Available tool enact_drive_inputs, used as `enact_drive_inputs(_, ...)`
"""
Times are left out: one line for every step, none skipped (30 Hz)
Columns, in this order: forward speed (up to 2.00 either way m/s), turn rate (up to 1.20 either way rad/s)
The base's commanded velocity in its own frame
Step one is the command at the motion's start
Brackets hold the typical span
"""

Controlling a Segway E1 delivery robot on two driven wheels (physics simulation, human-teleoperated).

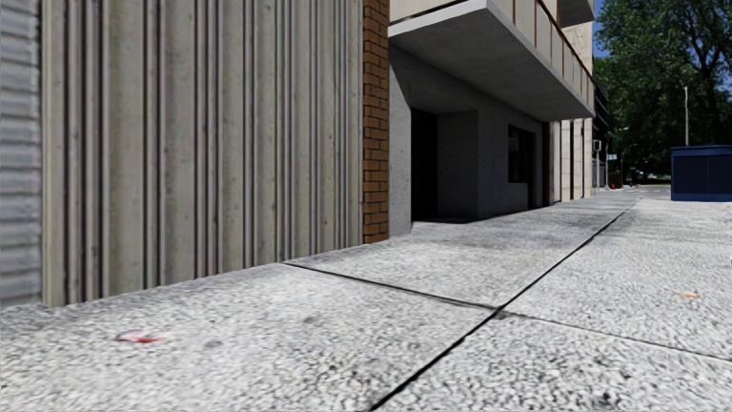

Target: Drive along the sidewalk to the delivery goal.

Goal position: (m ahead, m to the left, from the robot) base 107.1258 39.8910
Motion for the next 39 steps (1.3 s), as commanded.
enact_drive_inputs(2.00,-0.48)
enact_drive_inputs(2.00,-0.49)
enact_drive_inputs(2.00,-0.49)
enact_drive_inputs(2.00,-0.57)
enact_drive_inputs(2.00,-0.62)
enact_drive_inputs(2.00,-0.64)
enact_drive_inputs(2.00,-0.64)
enact_drive_inputs(2.00,-0.64)
enact_drive_inputs(2.00,-0.63)
enact_drive_inputs(2.00,-0.62)
enact_drive_inputs(2.00,-0.62)
enact_drive_inputs(2.00,-0.62)
enact_drive_inputs(2.00,-0.62)
enact_drive_inputs(2.00,-0.62)
enact_drive_inputs(2.00,-0.62)
enact_drive_inputs(2.00,-0.62)
enact_drive_inputs(2.00,-0.62)
enact_drive_inputs(2.00,-0.62)
enact_drive_inputs(2.00,-0.62)
enact_drive_inputs(2.00,-0.61)
enact_drive_inputs(2.00,-0.61)
enact_drive_inputs(2.00,-0.60)
enact_drive_inputs(2.00,-0.58)
enact_drive_inputs(2.00,-0.56)
enact_drive_inputs(2.00,-0.55)
enact_drive_inputs(2.00,-0.55)
enact_drive_inputs(2.00,-0.53)
enact_drive_inputs(2.00,-0.52)
enact_drive_inputs(2.00,-0.52)
enact_drive_inputs(2.00,-0.52)
enact_drive_inputs(2.00,-0.52)
enact_drive_inputs(2.00,-0.52)
enact_drive_inputs(2.00,-0.52)
enact_drive_inputs(2.00,-0.51)
enact_drive_inputs(2.00,-0.51)
enact_drive_inputs(2.00,-0.51)
enact_drive_inputs(2.00,-0.51)
enact_drive_inputs(2.00,-0.51)
enact_drive_inputs(2.00,-0.49)
